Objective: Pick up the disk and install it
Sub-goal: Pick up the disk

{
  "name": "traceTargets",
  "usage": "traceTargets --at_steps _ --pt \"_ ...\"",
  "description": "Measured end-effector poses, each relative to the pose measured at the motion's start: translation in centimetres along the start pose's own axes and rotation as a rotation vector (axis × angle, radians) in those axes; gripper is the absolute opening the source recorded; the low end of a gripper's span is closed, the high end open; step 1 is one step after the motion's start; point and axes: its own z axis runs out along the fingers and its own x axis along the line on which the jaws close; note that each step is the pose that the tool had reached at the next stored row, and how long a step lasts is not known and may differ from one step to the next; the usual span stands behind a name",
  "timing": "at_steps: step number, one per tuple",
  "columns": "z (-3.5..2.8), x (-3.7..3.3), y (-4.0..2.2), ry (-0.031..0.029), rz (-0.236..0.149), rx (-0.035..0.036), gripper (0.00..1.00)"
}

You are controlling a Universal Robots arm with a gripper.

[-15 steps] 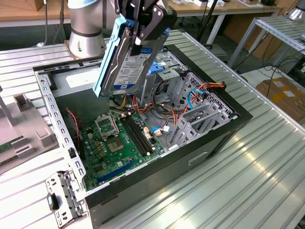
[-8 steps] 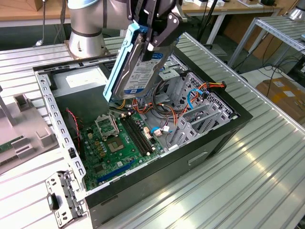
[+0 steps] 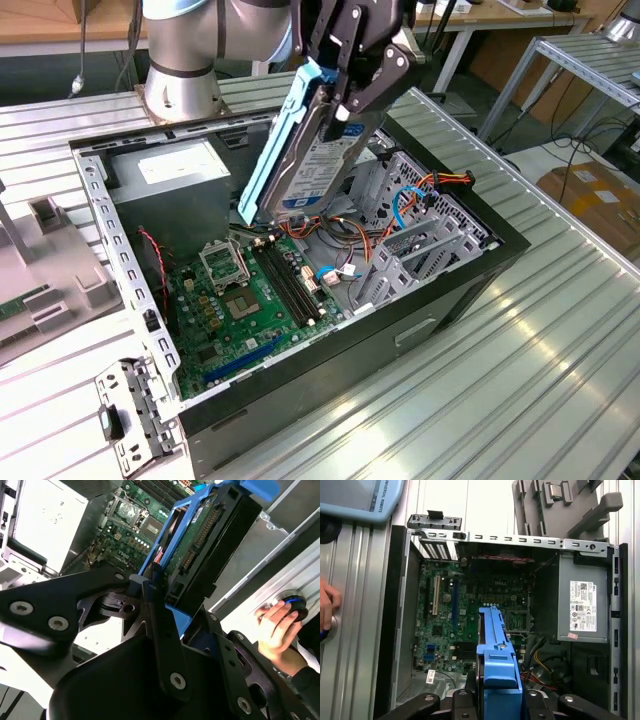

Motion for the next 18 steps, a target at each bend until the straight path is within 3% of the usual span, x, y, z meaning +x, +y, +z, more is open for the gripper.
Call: traceTargets --at_steps 3,9,12,18 --pt "0.20 0.88 -0.31 -0.0020 0.005 0.0003 0.37" --pt "0.42 1.90 -0.70 -0.0048 0.010 0.0006 0.37" --pt "0.53 2.86 -1.31 -0.0067 0.011 0.0006 0.37" --pt "0.61 4.02 -2.13 -0.0081 0.012 0.0005 0.37"
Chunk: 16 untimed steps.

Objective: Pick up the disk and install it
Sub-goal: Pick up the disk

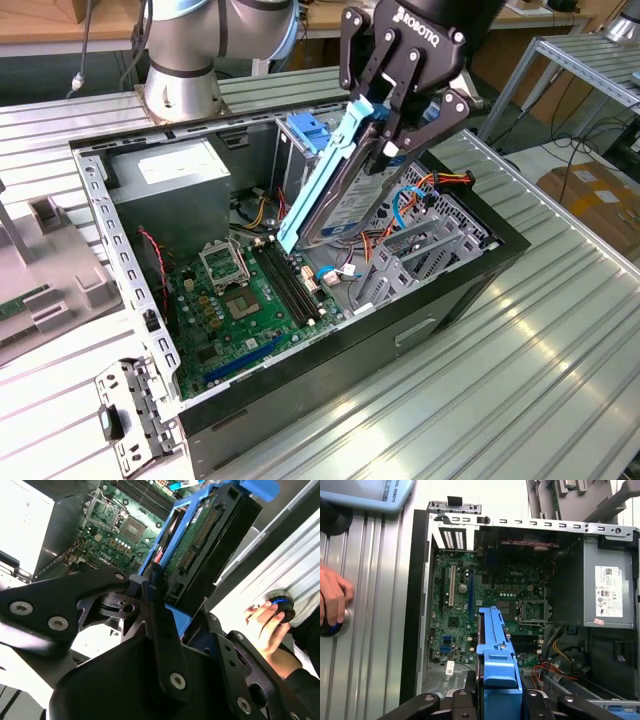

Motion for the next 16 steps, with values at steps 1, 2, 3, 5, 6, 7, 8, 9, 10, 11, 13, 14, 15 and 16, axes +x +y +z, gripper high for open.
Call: traceTargets --at_steps 1,2,3,5,6,7,8,9,10,11,13,14,15,16 --pt "-0.01 0.13 -0.15 0.0001 0.000 -0.0001 0.37" --pt "-0.02 0.29 -0.36 0.0000 0.000 -0.0001 0.37" --pt "-0.04 0.41 -0.56 0.0000 0.000 -0.0002 0.37" --pt "-0.07 0.67 -1.01 0.0000 0.000 -0.0004 0.37" --pt "-0.08 0.78 -1.23 0.0000 0.000 -0.0005 0.37" --pt "-0.10 0.89 -1.42 -0.0001 0.000 -0.0006 0.37" --pt "-0.11 1.04 -1.71 -0.0001 0.000 -0.0008 0.37" --pt "-0.12 1.15 -1.91 -0.0001 0.000 -0.0009 0.37" --pt "-0.13 1.26 -2.10 -0.0002 0.000 -0.0010 0.37" --pt "-0.14 1.36 -2.29 -0.0001 0.000 -0.0011 0.37" --pt "-0.16 1.63 -2.78 -0.0003 0.000 -0.0013 0.37" --pt "-0.17 1.74 -2.98 -0.0005 0.000 -0.0014 0.37" --pt "-0.18 1.84 -3.16 -0.0005 0.000 -0.0015 0.37" --pt "-0.18 1.94 -3.35 -0.0007 0.001 -0.0016 0.37"
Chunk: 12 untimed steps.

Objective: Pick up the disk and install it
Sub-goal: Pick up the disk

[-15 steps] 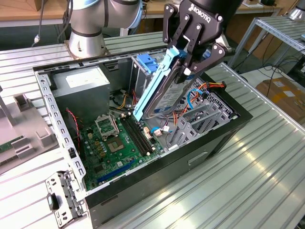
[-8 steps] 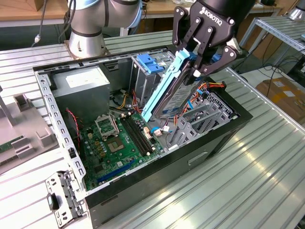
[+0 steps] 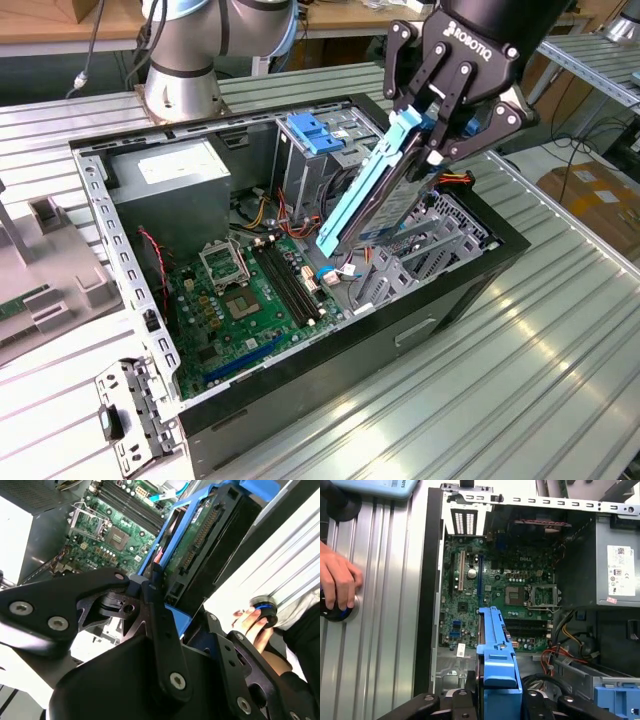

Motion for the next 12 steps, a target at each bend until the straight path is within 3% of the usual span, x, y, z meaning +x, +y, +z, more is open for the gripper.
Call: traceTargets --at_steps 12 --pt "-0.16 0.86 -1.85 -0.0015 0.012 -0.0010 0.37"
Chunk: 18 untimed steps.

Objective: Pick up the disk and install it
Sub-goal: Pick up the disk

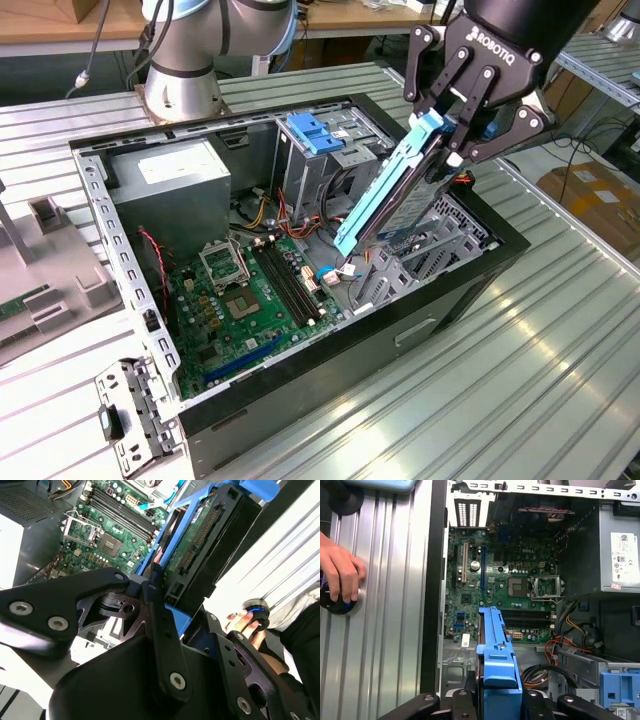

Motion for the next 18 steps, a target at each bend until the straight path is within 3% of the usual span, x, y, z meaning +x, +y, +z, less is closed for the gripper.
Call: traceTargets --at_steps 9,18 --pt "-0.03 0.16 -0.34 -0.0004 0.003 -0.0001 0.37" --pt "-0.19 0.90 -2.04 -0.0009 0.009 -0.0006 0.37"
